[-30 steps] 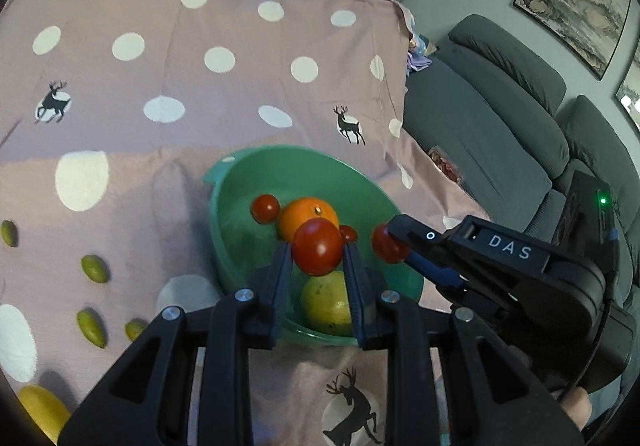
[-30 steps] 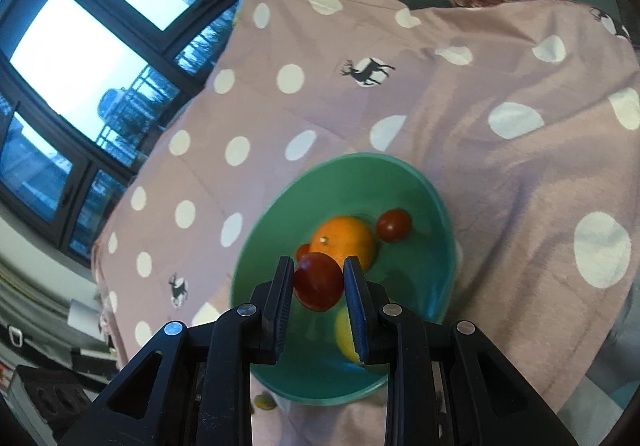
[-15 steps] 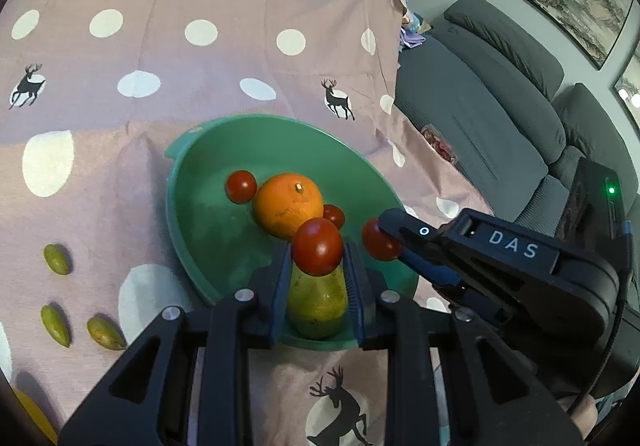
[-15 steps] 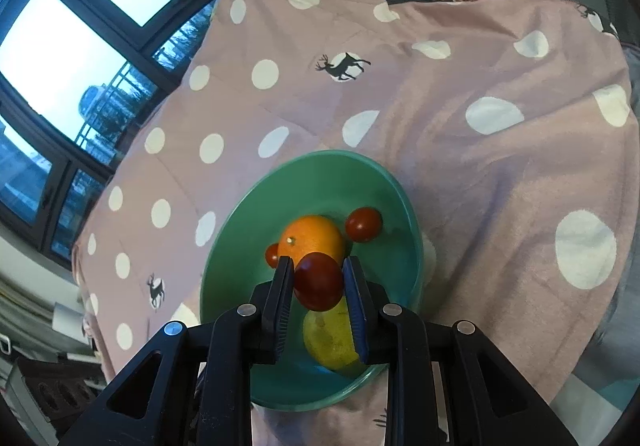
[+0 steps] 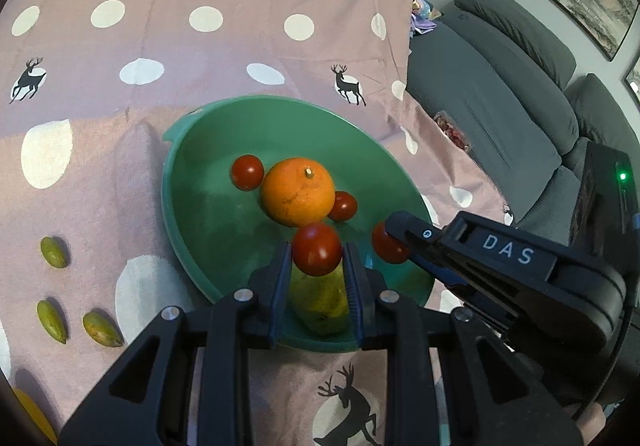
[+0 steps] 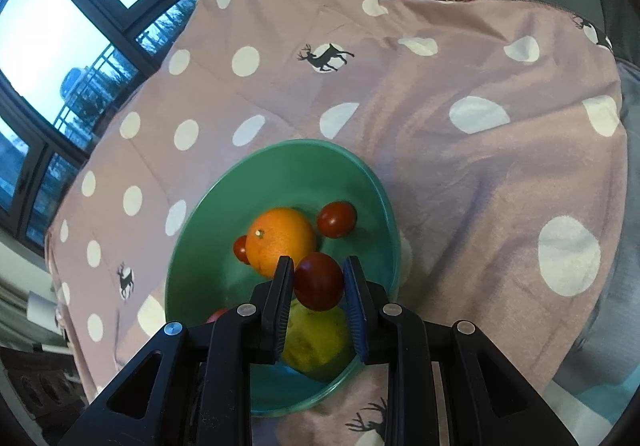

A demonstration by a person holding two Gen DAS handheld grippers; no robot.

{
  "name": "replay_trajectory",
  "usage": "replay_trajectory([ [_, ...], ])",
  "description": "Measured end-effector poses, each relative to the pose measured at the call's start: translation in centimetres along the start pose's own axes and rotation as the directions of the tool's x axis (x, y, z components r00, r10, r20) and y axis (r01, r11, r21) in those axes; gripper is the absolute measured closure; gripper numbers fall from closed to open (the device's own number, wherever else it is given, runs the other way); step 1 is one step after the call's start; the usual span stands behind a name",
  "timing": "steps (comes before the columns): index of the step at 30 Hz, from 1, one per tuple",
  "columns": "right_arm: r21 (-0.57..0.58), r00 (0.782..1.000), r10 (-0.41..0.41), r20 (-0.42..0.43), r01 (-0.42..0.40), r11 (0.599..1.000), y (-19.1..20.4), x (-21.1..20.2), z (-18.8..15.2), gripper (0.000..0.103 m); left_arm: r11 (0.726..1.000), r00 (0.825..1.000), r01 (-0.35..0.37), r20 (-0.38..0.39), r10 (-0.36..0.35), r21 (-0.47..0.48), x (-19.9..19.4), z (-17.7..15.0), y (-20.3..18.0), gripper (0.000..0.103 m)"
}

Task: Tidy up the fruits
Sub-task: 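Carry both cherry tomatoes into the green bowl and open both grippers, then move both grippers toward the small green olives on the cloth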

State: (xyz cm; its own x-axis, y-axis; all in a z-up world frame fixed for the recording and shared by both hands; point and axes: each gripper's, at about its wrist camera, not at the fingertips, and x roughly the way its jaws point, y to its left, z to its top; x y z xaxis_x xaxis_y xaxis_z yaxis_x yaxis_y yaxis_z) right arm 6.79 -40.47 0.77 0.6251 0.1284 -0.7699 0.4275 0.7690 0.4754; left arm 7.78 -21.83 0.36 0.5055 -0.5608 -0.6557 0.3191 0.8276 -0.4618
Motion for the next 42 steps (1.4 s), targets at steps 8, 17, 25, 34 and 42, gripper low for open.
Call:
replay_trajectory([
  [8,-0.033,0.993,-0.031,0.114,0.035,0.999,0.8,-2.1,-0.1,0.053,0.999,0.997,0.016,0.080,-0.013,-0.044,-2.8,0.2,0.8,0.038],
  [17,-0.135,0.979,0.071,0.193,-0.045,0.990,4.2,-3.4,-0.9,0.026,0.990,0.971,-0.059,0.221,0.087,-0.131,-9.2,-0.8,5.2,0.004],
  [25,-0.278,0.977,0.138,0.165,-0.088,0.956,9.0,-2.9,-3.1,0.015,0.900,0.902,-0.310,0.206,0.380,-0.305,-13.2,-1.7,11.8,0.003],
  [34,-0.402,0.979,0.200,0.050,-0.164,0.901,13.6,-1.0,-6.1,0.015,0.790,0.832,-0.410,0.168,0.528,-0.455,-16.1,-3.0,17.1,0.001],
  [42,-0.431,0.955,0.267,-0.132,-0.298,0.852,16.4,0.8,-8.3,0.015,0.752,0.845,-0.368,0.141,0.516,-0.547,-17.0,-3.5,19.5,0.001],
])
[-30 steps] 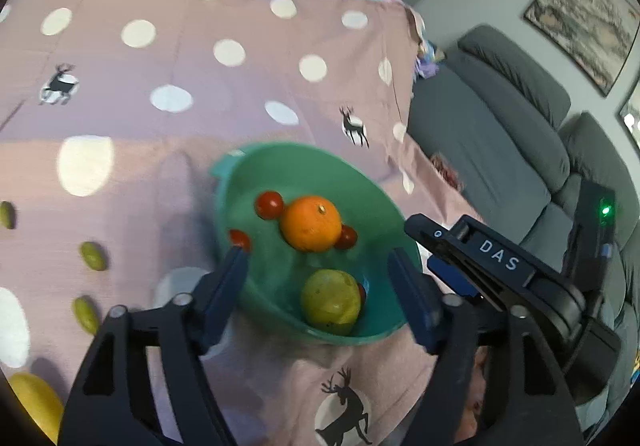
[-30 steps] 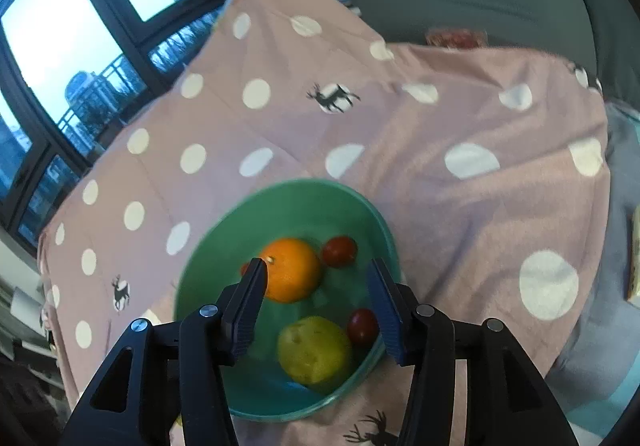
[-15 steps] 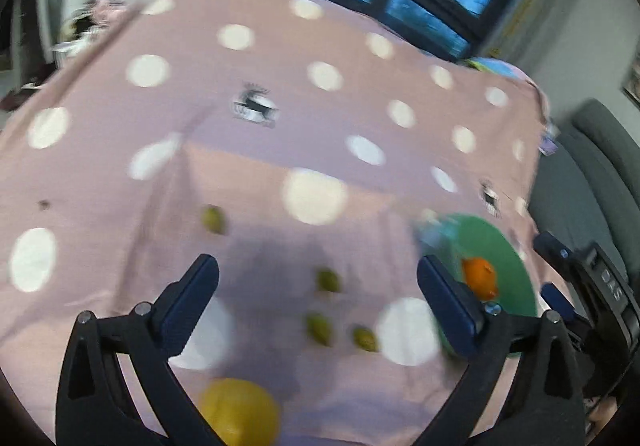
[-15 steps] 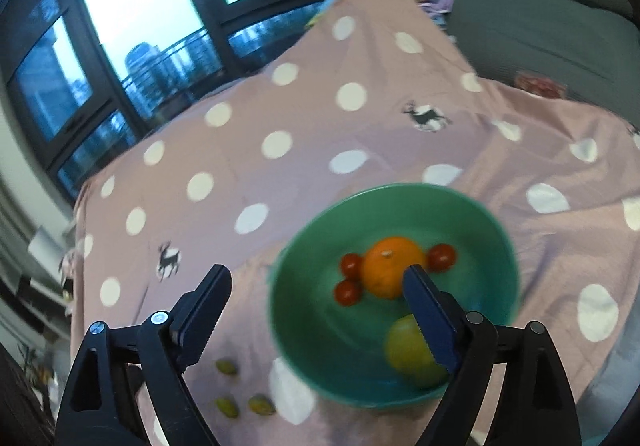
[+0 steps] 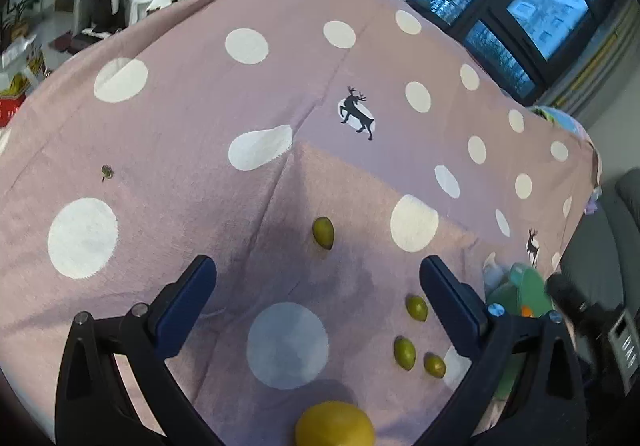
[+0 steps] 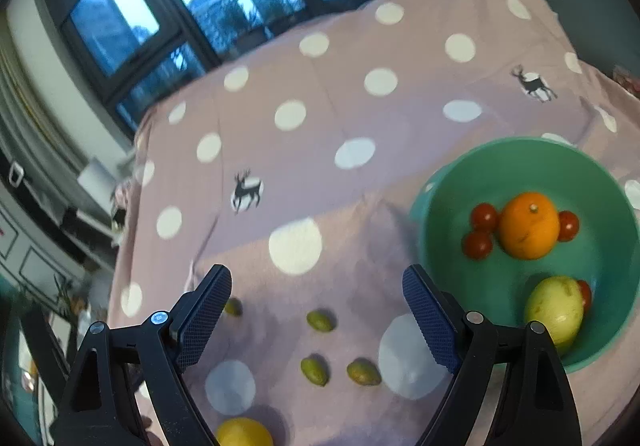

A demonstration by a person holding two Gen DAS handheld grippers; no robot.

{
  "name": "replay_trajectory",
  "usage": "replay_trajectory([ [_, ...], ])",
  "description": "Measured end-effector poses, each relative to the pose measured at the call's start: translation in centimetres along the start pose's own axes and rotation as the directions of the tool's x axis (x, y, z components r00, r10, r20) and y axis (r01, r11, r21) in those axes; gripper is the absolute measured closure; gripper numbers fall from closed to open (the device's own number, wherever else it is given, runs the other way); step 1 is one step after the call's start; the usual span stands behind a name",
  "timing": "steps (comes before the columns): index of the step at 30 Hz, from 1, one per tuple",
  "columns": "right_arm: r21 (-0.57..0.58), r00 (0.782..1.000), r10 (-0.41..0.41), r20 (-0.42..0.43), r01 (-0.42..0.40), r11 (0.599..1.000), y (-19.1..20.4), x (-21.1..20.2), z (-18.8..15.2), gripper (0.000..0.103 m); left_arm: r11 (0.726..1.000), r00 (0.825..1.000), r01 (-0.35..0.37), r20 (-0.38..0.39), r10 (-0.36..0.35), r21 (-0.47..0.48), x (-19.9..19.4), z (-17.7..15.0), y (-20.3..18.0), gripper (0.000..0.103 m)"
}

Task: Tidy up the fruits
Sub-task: 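Move both grippers toward the small green olives on the cloth, then grasp a green olive with the right gripper while the left gripper grasps another olive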

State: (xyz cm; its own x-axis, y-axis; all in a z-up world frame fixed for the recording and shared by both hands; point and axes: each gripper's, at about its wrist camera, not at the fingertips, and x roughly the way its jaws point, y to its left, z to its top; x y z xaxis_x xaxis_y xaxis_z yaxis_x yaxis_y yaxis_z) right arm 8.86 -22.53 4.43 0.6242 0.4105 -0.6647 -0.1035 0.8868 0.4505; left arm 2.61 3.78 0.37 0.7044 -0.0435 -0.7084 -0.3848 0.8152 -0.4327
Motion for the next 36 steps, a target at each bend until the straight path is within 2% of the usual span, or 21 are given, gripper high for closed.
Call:
replay_trajectory([
  [3,0.015,0.998,0.044,-0.051,-0.043,0.999,0.3,1.1,-0.2,0.015,1.000,1.000,-0.006,-0.012,0.006,-0.011,0.6,0.2,-0.1,0.001],
  [8,0.051,0.989,0.074,-0.125,-0.068,0.996,-0.3,3.0,-0.5,0.016,0.999,0.998,-0.046,-0.047,0.046,-0.009,2.3,0.9,-0.4,0.003],
  [9,0.055,0.988,0.075,-0.136,-0.068,0.996,-0.4,3.4,-0.5,0.019,0.998,0.997,-0.059,-0.050,0.058,-0.002,2.6,1.1,-0.5,0.003],
  [11,0.050,0.984,0.059,-0.170,-0.051,0.997,-0.5,4.5,-0.6,0.039,0.998,0.996,-0.068,-0.054,0.069,0.019,3.1,1.3,-0.9,0.008],
  [16,0.006,0.971,0.006,-0.239,-0.005,1.000,-0.2,7.0,-1.3,0.062,0.998,0.994,-0.043,-0.095,0.047,0.044,4.9,1.8,-1.5,0.021],
  [18,-0.002,0.962,0.021,-0.272,-0.022,1.000,0.1,7.8,-1.6,0.063,1.000,0.991,0.011,-0.133,-0.008,0.021,5.9,1.8,-1.2,0.024],
  [21,-0.022,0.951,0.017,-0.310,-0.025,0.999,0.5,8.9,-2.2,0.064,1.000,0.984,-0.009,-0.178,0.007,-0.011,7.0,1.9,-0.6,0.029],
  [26,-0.055,0.945,-0.014,-0.328,-0.005,0.998,0.9,9.8,-2.4,0.064,0.999,0.983,-0.010,-0.185,0.002,-0.041,7.8,2.4,-0.5,0.030],
  [33,-0.106,0.935,-0.075,-0.348,0.041,0.994,0.9,11.0,-2.8,0.067,0.998,0.985,-0.062,-0.163,0.064,0.021,8.7,2.5,-1.7,0.031],
  [36,-0.125,0.934,-0.093,-0.344,0.052,0.991,1.0,11.2,-2.8,0.068,0.996,0.983,-0.089,-0.161,0.090,0.017,8.8,2.6,-1.5,0.040],
])
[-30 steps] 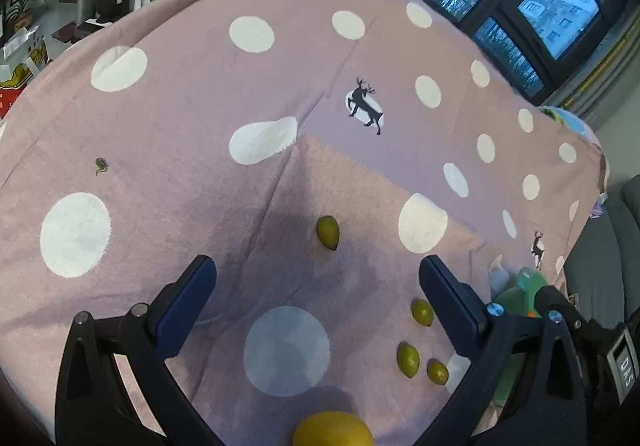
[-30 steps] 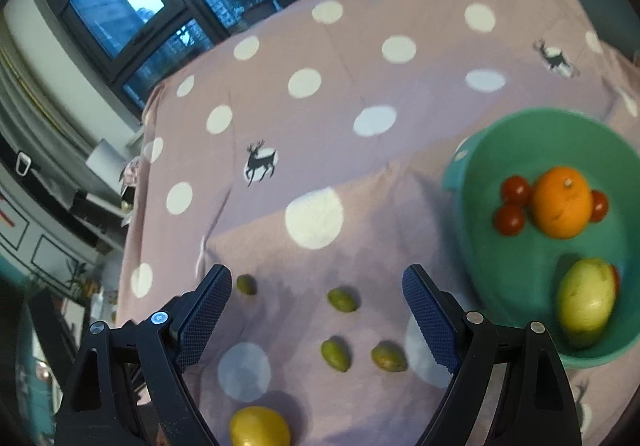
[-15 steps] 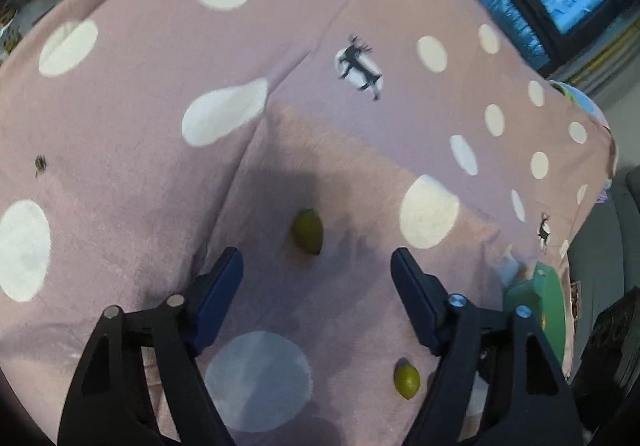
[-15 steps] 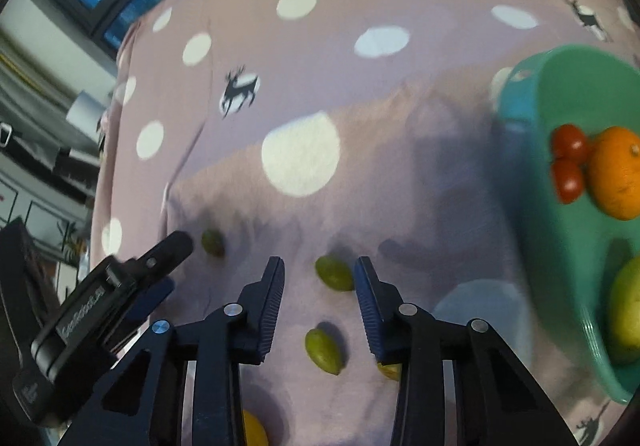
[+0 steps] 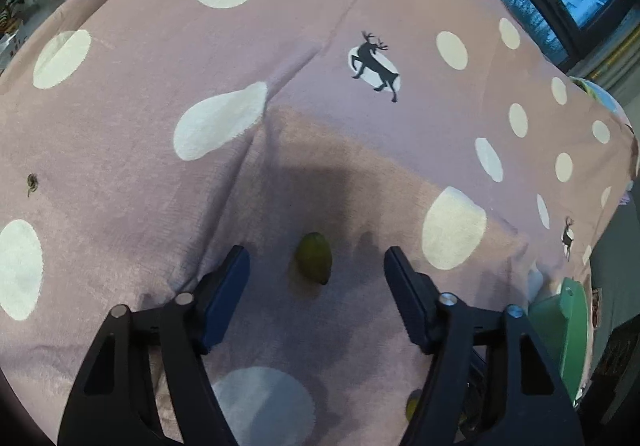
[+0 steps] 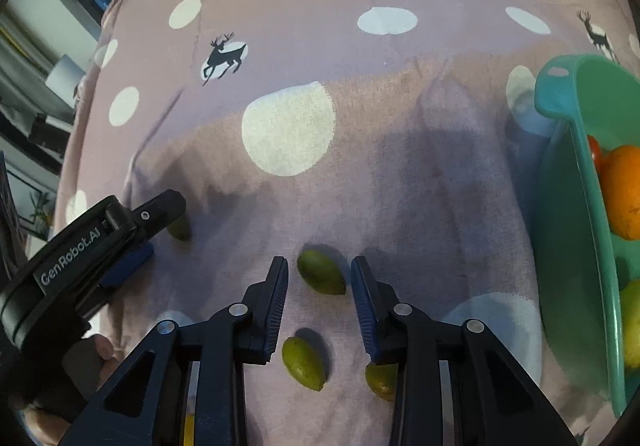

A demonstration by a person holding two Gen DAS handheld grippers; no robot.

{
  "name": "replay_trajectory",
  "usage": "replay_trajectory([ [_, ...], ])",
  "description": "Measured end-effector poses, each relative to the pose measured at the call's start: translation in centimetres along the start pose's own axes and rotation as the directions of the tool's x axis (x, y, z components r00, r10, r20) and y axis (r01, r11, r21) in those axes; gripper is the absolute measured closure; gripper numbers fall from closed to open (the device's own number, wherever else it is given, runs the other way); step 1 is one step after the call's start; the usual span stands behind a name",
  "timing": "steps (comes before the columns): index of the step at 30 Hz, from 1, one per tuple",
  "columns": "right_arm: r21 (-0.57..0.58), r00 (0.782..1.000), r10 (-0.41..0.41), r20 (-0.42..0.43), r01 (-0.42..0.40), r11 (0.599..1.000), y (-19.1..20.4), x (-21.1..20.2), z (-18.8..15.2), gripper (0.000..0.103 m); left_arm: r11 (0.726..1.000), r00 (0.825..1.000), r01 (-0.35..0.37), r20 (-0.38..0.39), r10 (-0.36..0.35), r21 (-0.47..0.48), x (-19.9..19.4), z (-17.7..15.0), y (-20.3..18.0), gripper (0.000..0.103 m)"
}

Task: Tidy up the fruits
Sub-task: 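Grasp a green olive with the right gripper while the left gripper grasps another olive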

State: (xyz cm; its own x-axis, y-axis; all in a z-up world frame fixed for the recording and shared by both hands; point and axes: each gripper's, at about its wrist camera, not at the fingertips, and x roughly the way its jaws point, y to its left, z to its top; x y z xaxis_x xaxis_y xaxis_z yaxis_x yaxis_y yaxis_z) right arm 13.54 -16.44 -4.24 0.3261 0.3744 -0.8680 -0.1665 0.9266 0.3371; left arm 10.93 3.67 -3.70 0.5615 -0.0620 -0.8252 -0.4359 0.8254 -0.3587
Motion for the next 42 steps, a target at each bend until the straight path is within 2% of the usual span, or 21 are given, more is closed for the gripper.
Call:
replay_trajectory([
  [1,-0.002,1.000,0.002,-0.004,-0.002,1.000,0.1,0.2,0.1,0.068,1.000,1.000,-0.003,0.006,0.003,-0.005,-0.2,0.0,0.1,0.045],
  [6,-0.021,1.000,-0.012,-0.004,0.012,1.000,0.4,0.4,0.0,0.074,1.000,1.000,0.004,-0.007,-0.004,0.017,0.0,-0.2,-0.3,0.054],
  [8,-0.030,1.000,-0.024,0.001,0.024,0.999,0.5,0.4,0.0,0.076,0.999,0.996,0.052,-0.068,-0.050,0.018,1.0,-0.4,-0.5,0.055],
  [12,-0.043,0.999,-0.038,0.009,0.039,0.998,0.6,0.5,0.1,0.082,0.998,0.997,0.055,-0.055,-0.056,-0.014,0.9,-0.1,-0.7,0.057],
  [15,-0.041,1.000,-0.030,0.007,0.030,0.999,0.5,0.5,0.2,0.082,0.996,0.996,0.071,-0.051,-0.073,-0.047,0.8,0.0,-0.1,0.065],
  [17,-0.037,1.000,-0.023,0.006,0.023,0.999,0.3,0.5,0.3,0.082,0.996,0.995,0.078,-0.058,-0.081,-0.050,0.9,0.0,0.0,0.078],
  [19,-0.029,1.000,-0.018,0.004,0.018,0.999,0.2,0.5,0.4,0.082,0.993,0.991,0.103,-0.076,-0.108,-0.060,1.3,0.1,0.2,0.085],
  [23,-0.019,1.000,-0.004,0.000,0.004,1.000,0.1,0.4,0.4,0.082,0.989,0.990,0.119,-0.071,-0.125,-0.085,1.4,0.0,0.4,0.085],
  [29,0.002,0.999,0.031,0.012,-0.031,1.000,-0.3,-0.4,0.4,0.082,0.993,0.991,0.105,-0.076,-0.108,-0.052,1.1,-0.6,-0.8,0.085],
  [37,0.034,0.994,0.072,0.087,-0.076,0.997,-1.0,-3.1,0.2,0.082,0.991,0.991,0.131,0.035,-0.132,0.022,-3.1,-1.7,-3.1,0.085],
  [42,0.063,0.983,0.101,0.153,-0.112,0.992,-1.9,-5.3,0.1,0.082,0.986,0.985,0.156,0.068,-0.160,0.061,-5.1,-2.8,-3.6,0.085],
])
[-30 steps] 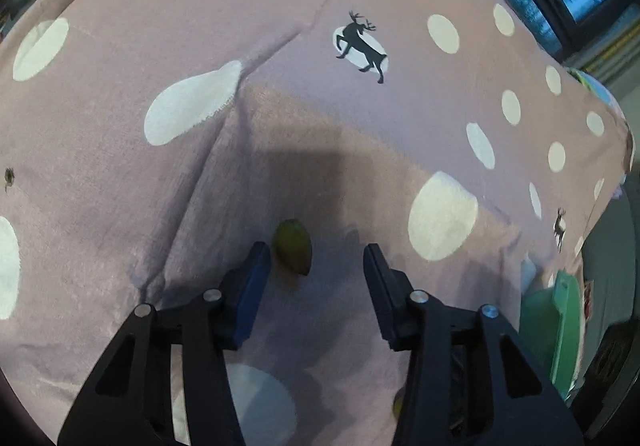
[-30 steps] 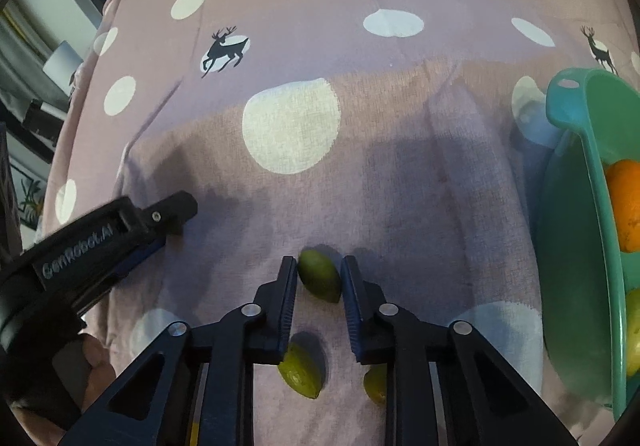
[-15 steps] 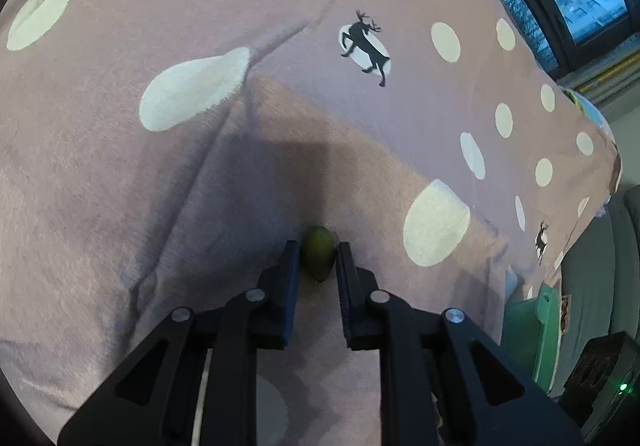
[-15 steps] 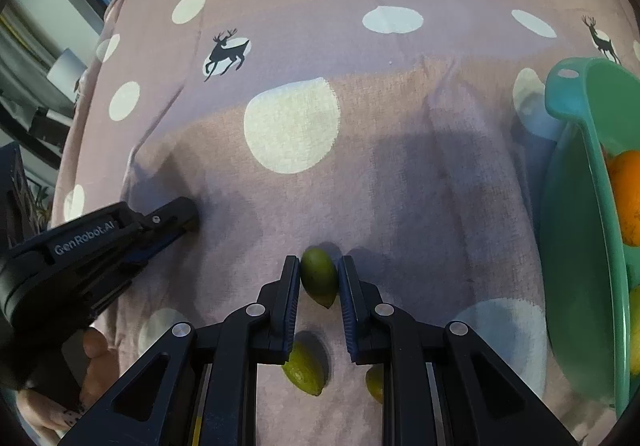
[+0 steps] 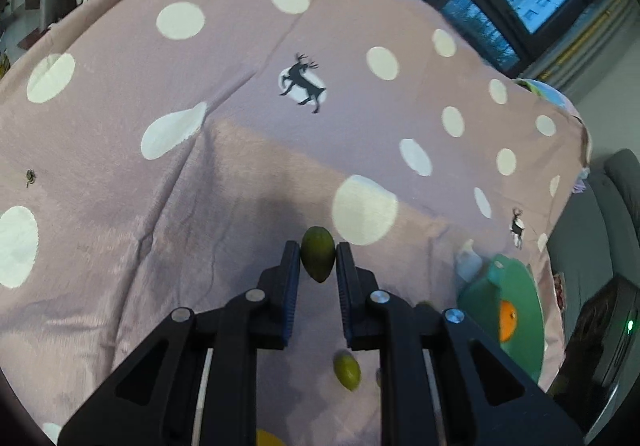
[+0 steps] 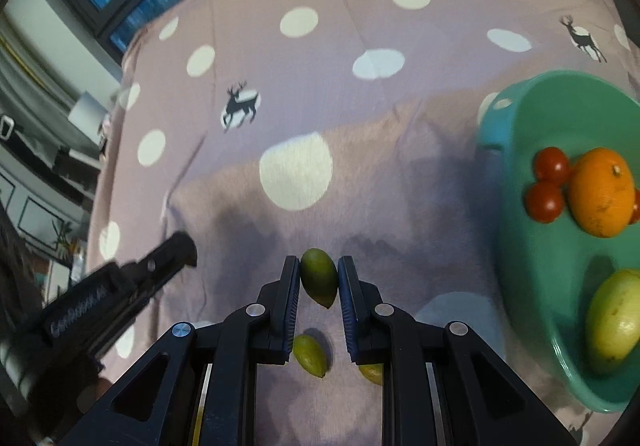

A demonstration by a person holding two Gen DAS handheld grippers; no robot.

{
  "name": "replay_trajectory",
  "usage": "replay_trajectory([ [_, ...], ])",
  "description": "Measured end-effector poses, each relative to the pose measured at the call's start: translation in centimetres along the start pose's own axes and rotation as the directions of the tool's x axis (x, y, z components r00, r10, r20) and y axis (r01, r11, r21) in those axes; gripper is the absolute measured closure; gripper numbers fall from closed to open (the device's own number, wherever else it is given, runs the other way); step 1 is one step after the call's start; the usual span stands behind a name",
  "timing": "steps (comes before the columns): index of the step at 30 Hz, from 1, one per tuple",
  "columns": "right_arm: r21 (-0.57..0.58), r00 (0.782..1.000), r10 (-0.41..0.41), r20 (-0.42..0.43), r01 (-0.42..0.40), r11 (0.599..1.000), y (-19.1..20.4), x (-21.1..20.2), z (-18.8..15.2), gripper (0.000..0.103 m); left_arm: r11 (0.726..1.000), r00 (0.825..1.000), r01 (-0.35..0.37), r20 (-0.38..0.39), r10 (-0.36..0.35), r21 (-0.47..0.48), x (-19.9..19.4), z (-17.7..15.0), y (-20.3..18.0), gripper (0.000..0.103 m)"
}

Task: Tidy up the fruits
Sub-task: 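Grasp a green olive with the right gripper while the left gripper grasps another olive, then carry both olives into the green bowl and open both grippers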

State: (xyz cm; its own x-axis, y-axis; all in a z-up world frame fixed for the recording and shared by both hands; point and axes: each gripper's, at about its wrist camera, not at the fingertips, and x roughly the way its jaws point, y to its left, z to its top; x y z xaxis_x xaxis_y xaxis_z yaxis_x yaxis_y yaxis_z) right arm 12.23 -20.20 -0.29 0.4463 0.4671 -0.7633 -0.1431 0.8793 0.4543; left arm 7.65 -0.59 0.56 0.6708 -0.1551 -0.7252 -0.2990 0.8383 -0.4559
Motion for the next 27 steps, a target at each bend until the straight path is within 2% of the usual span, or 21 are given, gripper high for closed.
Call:
replay_trajectory([
  [13,0.074,0.988,0.052,0.148,-0.063,0.995,-2.4,-5.0,0.1,0.082,0.992,0.996,0.062,0.061,-0.069,0.107,-3.1,-2.2,-3.8,0.085],
  [20,0.108,0.977,0.042,0.208,-0.065,0.992,-3.7,-7.0,-0.3,0.082,0.979,0.991,0.089,0.087,-0.106,0.182,-4.8,-3.5,-6.2,0.085],
  [27,0.149,0.962,0.011,0.272,-0.053,0.987,-4.9,-9.5,-0.8,0.082,0.956,0.986,0.129,0.065,-0.151,0.263,-5.4,-5.1,-8.5,0.085],
])
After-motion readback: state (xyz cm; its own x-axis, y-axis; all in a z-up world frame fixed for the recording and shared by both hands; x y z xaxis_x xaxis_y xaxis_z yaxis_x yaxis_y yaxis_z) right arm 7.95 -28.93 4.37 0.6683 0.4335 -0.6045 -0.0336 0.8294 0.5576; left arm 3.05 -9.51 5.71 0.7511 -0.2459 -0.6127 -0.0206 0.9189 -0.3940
